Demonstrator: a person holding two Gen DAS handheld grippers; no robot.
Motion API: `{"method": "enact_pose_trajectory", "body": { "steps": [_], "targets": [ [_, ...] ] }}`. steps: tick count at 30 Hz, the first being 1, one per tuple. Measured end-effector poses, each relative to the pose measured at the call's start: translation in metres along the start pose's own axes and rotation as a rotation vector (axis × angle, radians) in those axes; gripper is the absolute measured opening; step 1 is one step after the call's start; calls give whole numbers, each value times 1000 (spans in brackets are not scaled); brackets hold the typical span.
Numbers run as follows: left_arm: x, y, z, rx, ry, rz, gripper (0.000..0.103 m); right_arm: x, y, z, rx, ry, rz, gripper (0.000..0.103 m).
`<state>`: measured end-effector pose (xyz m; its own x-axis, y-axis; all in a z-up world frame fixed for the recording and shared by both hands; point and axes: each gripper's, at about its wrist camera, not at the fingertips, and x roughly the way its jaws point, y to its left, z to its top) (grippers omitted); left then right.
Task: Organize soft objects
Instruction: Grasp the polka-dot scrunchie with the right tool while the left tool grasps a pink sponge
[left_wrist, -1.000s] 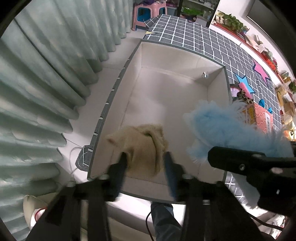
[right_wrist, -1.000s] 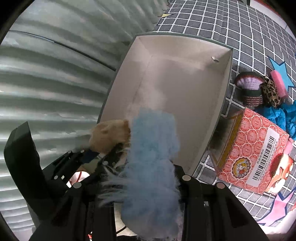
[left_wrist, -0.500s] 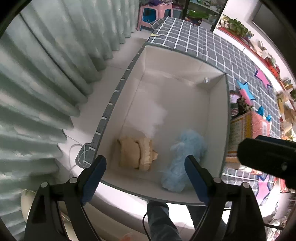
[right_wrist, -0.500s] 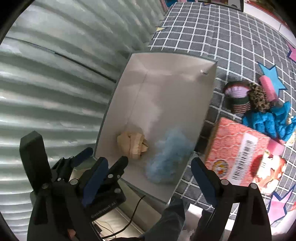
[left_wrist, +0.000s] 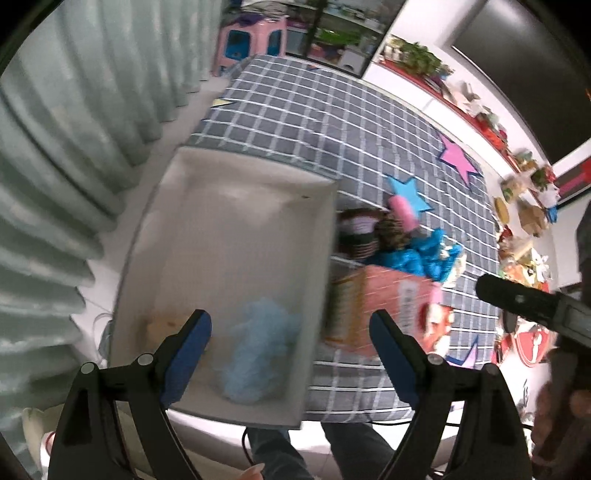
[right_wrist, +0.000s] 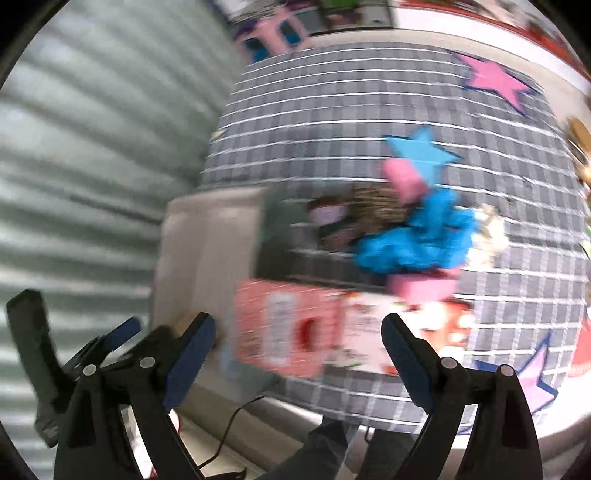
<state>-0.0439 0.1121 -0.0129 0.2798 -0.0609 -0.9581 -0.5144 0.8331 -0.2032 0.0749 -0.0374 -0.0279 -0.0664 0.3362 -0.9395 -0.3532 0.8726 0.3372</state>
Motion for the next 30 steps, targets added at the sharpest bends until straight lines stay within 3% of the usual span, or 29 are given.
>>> {"method": "enact_pose_trajectory", "body": {
  "steps": [7,16,23,30],
  "targets": [
    [17,-46,19,29,71,-34,90,8,-108,8,219,13,-85,92],
    [55,-113,64,50,141,24,90,29,-196,29,370,31,-191,92],
    [103,-152,99,49,211,57,90,66,-238,56,411,63,-183,92],
    [169,-178,128,28,296,116,90,111,-237,77,297,146,-206,92]
  ]
}}
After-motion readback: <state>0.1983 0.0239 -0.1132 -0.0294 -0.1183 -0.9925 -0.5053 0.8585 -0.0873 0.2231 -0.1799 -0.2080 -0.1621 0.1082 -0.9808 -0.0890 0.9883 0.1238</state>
